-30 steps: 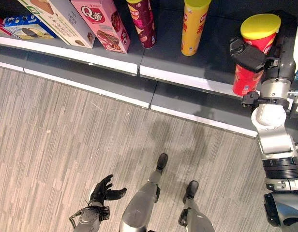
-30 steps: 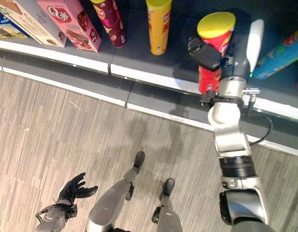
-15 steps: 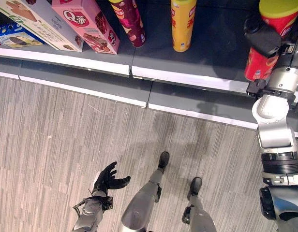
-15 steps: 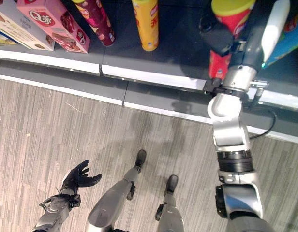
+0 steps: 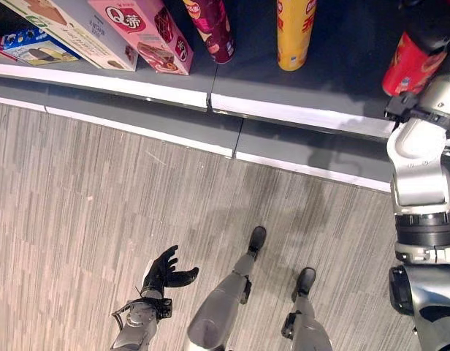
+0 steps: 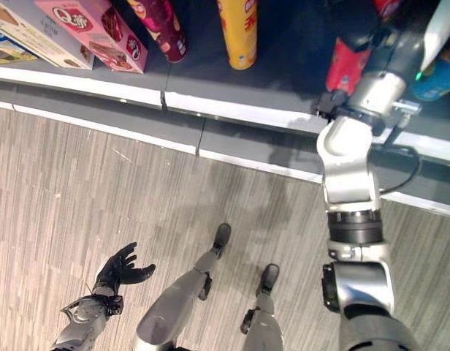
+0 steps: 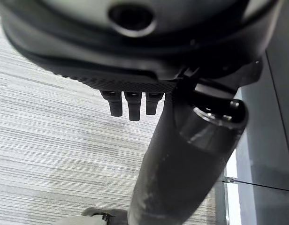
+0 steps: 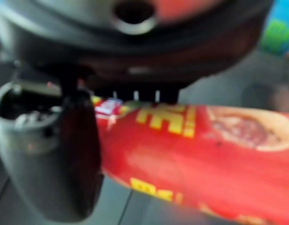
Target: Put the goods on the table back onto the shelves and tidy them up.
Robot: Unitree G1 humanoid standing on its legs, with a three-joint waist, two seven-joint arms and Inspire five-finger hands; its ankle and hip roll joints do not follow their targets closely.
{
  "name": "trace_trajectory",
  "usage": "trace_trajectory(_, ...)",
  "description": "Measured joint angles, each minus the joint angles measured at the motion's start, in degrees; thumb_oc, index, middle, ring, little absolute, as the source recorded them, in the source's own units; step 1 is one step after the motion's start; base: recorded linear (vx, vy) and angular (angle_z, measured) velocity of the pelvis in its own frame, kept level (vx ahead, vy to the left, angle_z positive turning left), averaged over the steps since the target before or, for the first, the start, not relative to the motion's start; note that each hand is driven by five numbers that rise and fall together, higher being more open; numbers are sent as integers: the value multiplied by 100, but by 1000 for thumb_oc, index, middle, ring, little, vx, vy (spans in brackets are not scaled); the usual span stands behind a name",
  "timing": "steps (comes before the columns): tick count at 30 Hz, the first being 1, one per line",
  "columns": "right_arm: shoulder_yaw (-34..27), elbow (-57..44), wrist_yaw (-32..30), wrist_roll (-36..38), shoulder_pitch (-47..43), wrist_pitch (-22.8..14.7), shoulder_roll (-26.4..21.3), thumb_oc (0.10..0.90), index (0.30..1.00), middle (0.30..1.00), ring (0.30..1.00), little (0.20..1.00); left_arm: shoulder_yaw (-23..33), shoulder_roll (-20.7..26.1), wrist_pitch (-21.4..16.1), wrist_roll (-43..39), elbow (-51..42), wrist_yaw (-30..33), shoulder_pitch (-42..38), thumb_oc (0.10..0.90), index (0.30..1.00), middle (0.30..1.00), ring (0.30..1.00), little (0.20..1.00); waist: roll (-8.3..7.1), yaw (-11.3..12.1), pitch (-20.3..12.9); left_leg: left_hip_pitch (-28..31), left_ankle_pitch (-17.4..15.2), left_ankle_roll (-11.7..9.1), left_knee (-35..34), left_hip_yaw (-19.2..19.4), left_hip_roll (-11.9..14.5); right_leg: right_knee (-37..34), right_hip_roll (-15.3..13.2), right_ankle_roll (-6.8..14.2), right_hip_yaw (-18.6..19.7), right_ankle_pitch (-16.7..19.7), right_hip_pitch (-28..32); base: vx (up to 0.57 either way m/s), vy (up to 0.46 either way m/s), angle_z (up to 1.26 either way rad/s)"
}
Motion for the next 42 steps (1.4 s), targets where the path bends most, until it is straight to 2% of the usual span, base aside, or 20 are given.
trace_trajectory(6, -35, 4, -241, 68, -1, 3, 5, 400, 300, 300, 300, 300, -230, 22, -3, -12, -100, -3, -1, 800, 900, 900, 900, 900, 44, 22, -7, -219, 0, 1, 27, -48, -12, 0, -4, 19, -18, -13, -195, 5, -2, 2)
trace_trajectory(9, -112, 3, -367, -45, 1, 11, 11, 400, 300, 300, 300, 300, -281, 21, -51, -13, -134, -3, -10, 800, 900, 900, 900, 900, 298, 66, 7, -306, 1, 1, 47, -71, -54, 0, -38, 23, -35, -16, -248, 12, -1, 5)
trace_trajectory(12, -141, -20, -502, -108, 3, 38, 10, 400, 300, 300, 300, 300, -300, 21, -87, -13, -133, 0, -9, 800, 900, 900, 900, 900, 426, 122, 3, -343, 3, 5, 59, -68, -84, 1, -75, 25, -28, -17, -281, 0, 0, 0)
trace_trajectory(31, -154, -73, -847, -831, -197, 91, -161, 400, 300, 300, 300, 300, -390, 21, -232, 3, -306, 5, -11, 800, 900, 900, 900, 900, 427, 141, 3, -560, 5, 7, 71, -164, -197, 1, -156, 97, -174, -66, -450, 1, 2, 2)
trace_trajectory(42, -172, -81, -977, -847, -293, 108, -36, 400, 300, 300, 300, 300, -417, 21, -249, 5, -370, 35, -16, 800, 900, 900, 900, 900, 428, 140, 2, -596, 5, 7, 72, -231, -202, 1, -154, 110, -189, -75, -474, 1, -2, 1)
